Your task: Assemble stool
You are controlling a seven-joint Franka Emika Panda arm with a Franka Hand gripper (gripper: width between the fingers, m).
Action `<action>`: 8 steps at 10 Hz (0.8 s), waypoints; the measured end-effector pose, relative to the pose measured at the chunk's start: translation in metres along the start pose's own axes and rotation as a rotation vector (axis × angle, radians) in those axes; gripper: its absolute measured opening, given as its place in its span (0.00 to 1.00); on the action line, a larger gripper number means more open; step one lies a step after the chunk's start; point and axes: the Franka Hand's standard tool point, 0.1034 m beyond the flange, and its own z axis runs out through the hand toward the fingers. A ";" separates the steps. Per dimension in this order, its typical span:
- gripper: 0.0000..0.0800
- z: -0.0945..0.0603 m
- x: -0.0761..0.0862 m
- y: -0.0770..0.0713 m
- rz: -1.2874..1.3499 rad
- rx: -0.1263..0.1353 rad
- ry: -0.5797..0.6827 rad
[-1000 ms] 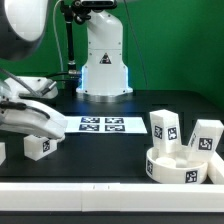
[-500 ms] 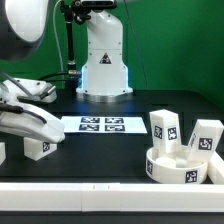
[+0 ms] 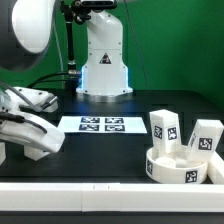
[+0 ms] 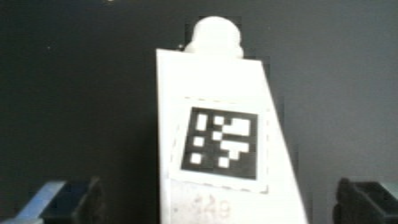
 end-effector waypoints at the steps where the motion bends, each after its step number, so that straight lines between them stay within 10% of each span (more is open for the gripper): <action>1: 0.79 0.001 0.002 0.000 0.001 0.000 0.007; 2: 0.79 0.002 0.002 0.000 0.001 0.000 0.009; 4: 0.41 0.002 0.002 0.000 0.001 0.000 0.009; 8: 0.41 0.002 0.001 -0.006 -0.007 -0.006 0.010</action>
Offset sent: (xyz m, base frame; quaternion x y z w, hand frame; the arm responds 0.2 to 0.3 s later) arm -0.0012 0.0021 -0.0006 -0.0005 0.0032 0.0010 1.0000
